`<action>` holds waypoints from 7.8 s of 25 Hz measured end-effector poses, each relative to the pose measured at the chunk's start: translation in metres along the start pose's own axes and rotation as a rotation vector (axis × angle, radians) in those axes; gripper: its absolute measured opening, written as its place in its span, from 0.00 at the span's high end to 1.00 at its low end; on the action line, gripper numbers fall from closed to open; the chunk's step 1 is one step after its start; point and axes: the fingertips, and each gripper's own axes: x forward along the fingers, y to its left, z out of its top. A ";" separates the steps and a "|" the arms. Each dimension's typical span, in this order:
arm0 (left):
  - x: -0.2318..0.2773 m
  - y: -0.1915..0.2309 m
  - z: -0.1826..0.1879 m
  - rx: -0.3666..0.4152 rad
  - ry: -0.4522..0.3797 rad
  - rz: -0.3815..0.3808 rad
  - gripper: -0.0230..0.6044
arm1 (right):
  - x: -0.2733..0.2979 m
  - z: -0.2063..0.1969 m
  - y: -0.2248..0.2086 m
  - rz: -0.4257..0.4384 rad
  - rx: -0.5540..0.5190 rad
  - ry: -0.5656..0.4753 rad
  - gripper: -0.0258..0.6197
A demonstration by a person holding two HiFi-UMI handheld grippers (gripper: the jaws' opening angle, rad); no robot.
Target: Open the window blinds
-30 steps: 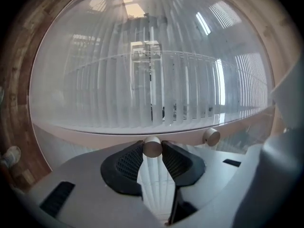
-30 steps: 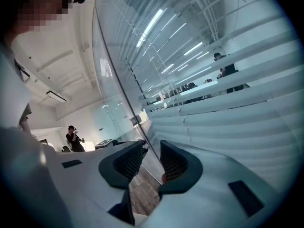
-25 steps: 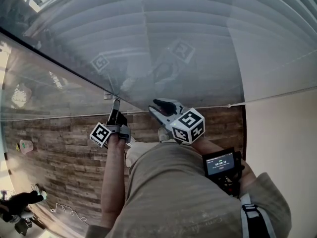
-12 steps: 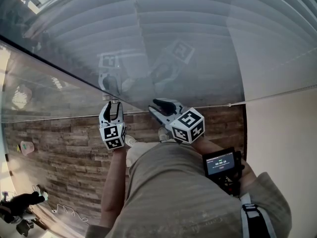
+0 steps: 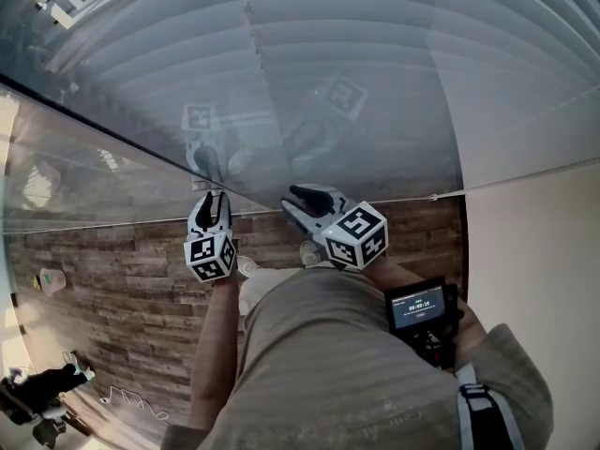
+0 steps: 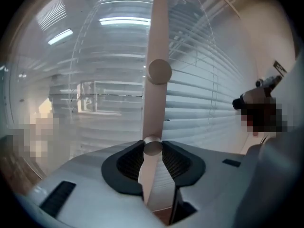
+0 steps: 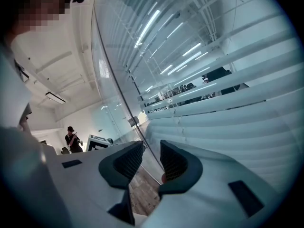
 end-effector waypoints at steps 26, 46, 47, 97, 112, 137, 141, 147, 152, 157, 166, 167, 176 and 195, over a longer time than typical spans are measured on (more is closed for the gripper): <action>0.004 0.001 -0.004 -0.778 -0.111 -0.256 0.75 | -0.001 -0.009 -0.001 0.005 0.001 0.003 0.79; -0.049 -0.009 0.057 -0.315 -0.202 -0.151 0.67 | -0.003 -0.007 0.008 0.002 0.013 0.008 0.79; -0.055 -0.012 0.068 -0.311 -0.232 -0.163 0.67 | -0.004 -0.007 0.009 0.004 0.015 0.007 0.79; -0.045 -0.018 0.098 0.509 -0.153 0.180 0.75 | 0.001 -0.007 0.000 0.017 0.041 0.013 0.79; -0.057 -0.010 0.113 -0.397 -0.323 -0.211 0.66 | 0.003 -0.006 0.006 0.033 0.057 0.023 0.79; -0.051 -0.015 0.097 -0.307 -0.240 -0.116 0.75 | 0.004 -0.016 0.009 0.061 0.057 0.029 0.79; -0.051 -0.011 0.102 -0.259 -0.235 -0.104 0.75 | 0.005 -0.010 0.009 0.052 0.051 0.028 0.79; -0.052 -0.012 0.100 -0.156 -0.226 -0.076 0.75 | 0.003 -0.011 0.008 0.047 0.044 0.023 0.79; -0.050 -0.011 0.103 -0.045 -0.208 -0.045 0.75 | 0.004 -0.010 0.009 0.045 0.044 0.026 0.79; -0.049 -0.013 0.102 0.088 -0.186 0.000 0.75 | 0.004 -0.008 0.008 0.040 0.038 0.026 0.79; -0.045 -0.019 0.102 0.293 -0.179 0.067 0.75 | 0.004 -0.010 0.009 0.044 0.038 0.028 0.79; -0.044 -0.020 0.102 0.296 -0.179 0.069 0.75 | 0.004 -0.011 0.009 0.044 0.038 0.027 0.79; -0.044 -0.008 0.100 -0.228 -0.263 -0.106 0.69 | 0.003 -0.009 0.005 0.039 0.049 0.025 0.79; -0.056 -0.008 0.102 -0.318 -0.278 -0.132 0.76 | 0.003 -0.015 0.018 0.058 0.040 0.037 0.79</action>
